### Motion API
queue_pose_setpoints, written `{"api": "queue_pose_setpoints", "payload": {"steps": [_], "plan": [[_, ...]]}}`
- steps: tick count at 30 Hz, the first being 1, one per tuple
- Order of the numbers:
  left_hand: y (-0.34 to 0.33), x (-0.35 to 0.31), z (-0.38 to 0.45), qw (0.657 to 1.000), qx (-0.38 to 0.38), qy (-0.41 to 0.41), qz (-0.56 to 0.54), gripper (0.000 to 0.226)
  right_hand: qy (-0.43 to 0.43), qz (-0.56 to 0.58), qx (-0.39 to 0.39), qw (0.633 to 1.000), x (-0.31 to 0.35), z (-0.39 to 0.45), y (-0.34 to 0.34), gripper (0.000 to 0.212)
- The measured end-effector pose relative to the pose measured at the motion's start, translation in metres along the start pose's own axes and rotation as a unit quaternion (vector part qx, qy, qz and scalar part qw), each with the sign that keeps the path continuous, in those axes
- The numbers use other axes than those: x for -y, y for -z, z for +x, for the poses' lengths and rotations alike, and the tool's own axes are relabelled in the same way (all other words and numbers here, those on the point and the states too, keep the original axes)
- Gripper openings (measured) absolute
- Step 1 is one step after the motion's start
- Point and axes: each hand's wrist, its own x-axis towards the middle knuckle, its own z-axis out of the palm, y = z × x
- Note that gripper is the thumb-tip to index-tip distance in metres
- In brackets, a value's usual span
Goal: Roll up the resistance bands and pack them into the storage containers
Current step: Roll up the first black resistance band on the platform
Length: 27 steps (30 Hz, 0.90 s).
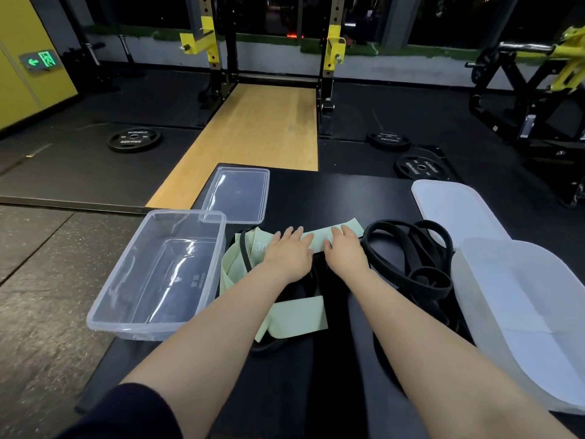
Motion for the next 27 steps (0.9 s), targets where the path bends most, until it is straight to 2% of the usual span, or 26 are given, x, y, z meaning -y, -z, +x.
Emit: {"api": "queue_pose_setpoints", "payload": {"steps": [5,9,14,18,22,24,27], "plan": [[-0.015,-0.004,0.019,0.999,0.025,-0.008,0.034,0.050,-0.048,-0.075,-0.005,0.996,-0.007,0.032,0.005,0.047],[-0.023,-0.004,0.020,0.998,0.018,-0.013,0.051,0.049,-0.105,-0.111,0.003,0.988,-0.012,0.046,0.006,0.058],[-0.024,0.004,0.011,0.998,0.007,-0.031,0.058,0.049,-0.051,-0.156,-0.074,0.984,-0.011,0.045,0.011,0.031],[-0.017,0.006,0.000,0.999,-0.025,-0.021,0.030,0.047,-0.013,-0.020,-0.133,0.991,0.002,0.029,0.020,0.026],[-0.001,0.015,-0.014,0.993,-0.084,0.017,-0.080,0.046,0.013,0.116,-0.151,0.982,0.030,-0.002,0.028,0.027],[0.009,0.024,-0.021,0.979,-0.127,0.029,-0.159,0.045,0.020,0.191,-0.153,0.969,0.047,-0.021,0.028,0.022],[0.025,0.039,-0.040,0.931,-0.199,0.059,-0.300,0.044,0.054,0.295,-0.142,0.943,0.072,-0.059,0.028,0.017]]}}
